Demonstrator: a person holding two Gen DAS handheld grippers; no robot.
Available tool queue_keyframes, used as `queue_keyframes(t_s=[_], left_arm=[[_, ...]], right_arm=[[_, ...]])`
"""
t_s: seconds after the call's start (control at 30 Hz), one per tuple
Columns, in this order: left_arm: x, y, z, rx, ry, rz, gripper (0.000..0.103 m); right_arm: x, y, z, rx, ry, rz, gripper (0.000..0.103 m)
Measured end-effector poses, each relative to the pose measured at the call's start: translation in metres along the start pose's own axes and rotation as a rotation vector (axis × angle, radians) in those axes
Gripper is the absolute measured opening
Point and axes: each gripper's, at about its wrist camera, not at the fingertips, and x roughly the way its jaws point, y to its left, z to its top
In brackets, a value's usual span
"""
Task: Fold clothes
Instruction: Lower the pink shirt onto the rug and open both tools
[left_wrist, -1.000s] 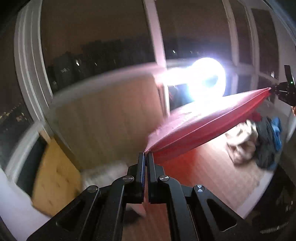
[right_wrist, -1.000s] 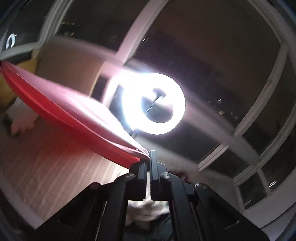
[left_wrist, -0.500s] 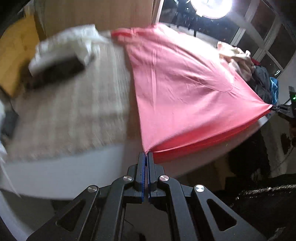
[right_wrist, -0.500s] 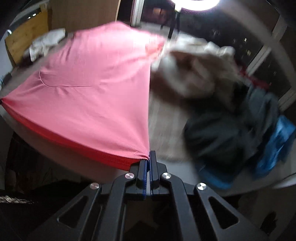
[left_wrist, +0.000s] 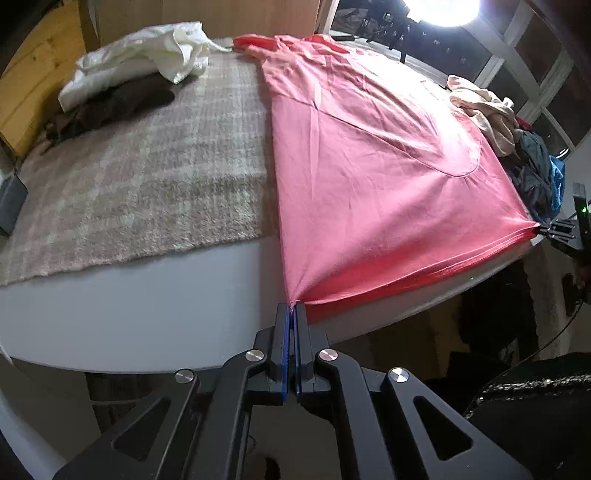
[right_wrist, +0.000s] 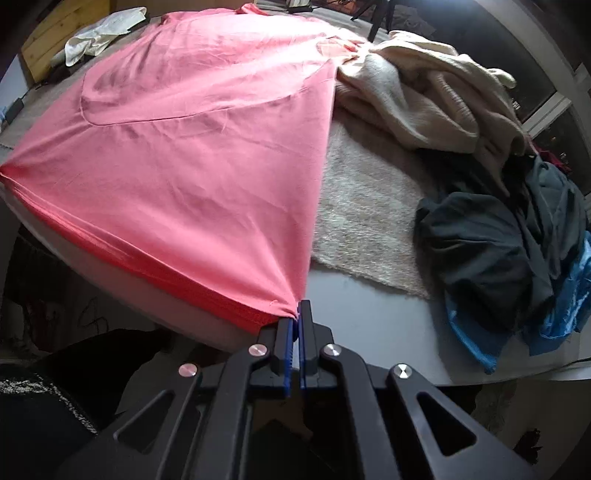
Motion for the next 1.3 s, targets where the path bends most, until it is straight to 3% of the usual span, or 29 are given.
queue_keyframes(t_s=[0.2,0.33,0.5,0.6,0.67,0.8,0.87,1.07,1.2,1.3], left_arm=[[0.005,-0.013,0.004,0.026,0.052,0.012,0.003],[-0.016,-0.011,-0.003,0.048,0.088,0.044,0.003],[-0.053,-0.006,0.017,0.015,0.044,0.07,0.003],[-0.061,-0.016,0.049,0.037,-0.015,0.018,0.004],[-0.048,-0.029,0.068,0.097,-0.008,0.017,0.004],[-0.006,-0.061,0.083,0.181,0.047,-0.069,0.005],[0.014,-0.079,0.08,0.24,0.089,-0.079,0.005],[0.041,-0.096,0.061,0.271,0.171,-0.125,0.004],[0.032,-0.095,0.031,0.256,0.244,-0.197,0.005],[0.012,-0.094,0.005,0.264,0.291,-0.186,0.005]], right_arm=[[0.0,0.008,-0.003,-0.051,0.029,0.027,0.002],[-0.008,0.001,-0.012,-0.099,0.081,0.03,0.003],[-0.042,-0.028,-0.002,0.024,0.022,0.128,0.003],[-0.054,-0.037,0.023,0.08,-0.08,0.205,0.003],[-0.04,-0.034,0.04,0.067,-0.106,0.225,0.003],[-0.001,-0.013,0.054,-0.006,-0.096,0.251,0.003],[0.017,-0.005,0.055,-0.023,-0.068,0.277,0.003],[0.024,-0.001,0.041,-0.071,-0.048,0.306,0.003],[0.02,0.003,0.017,-0.126,0.016,0.359,0.003],[0.005,0.0,-0.004,-0.164,0.054,0.391,0.003]])
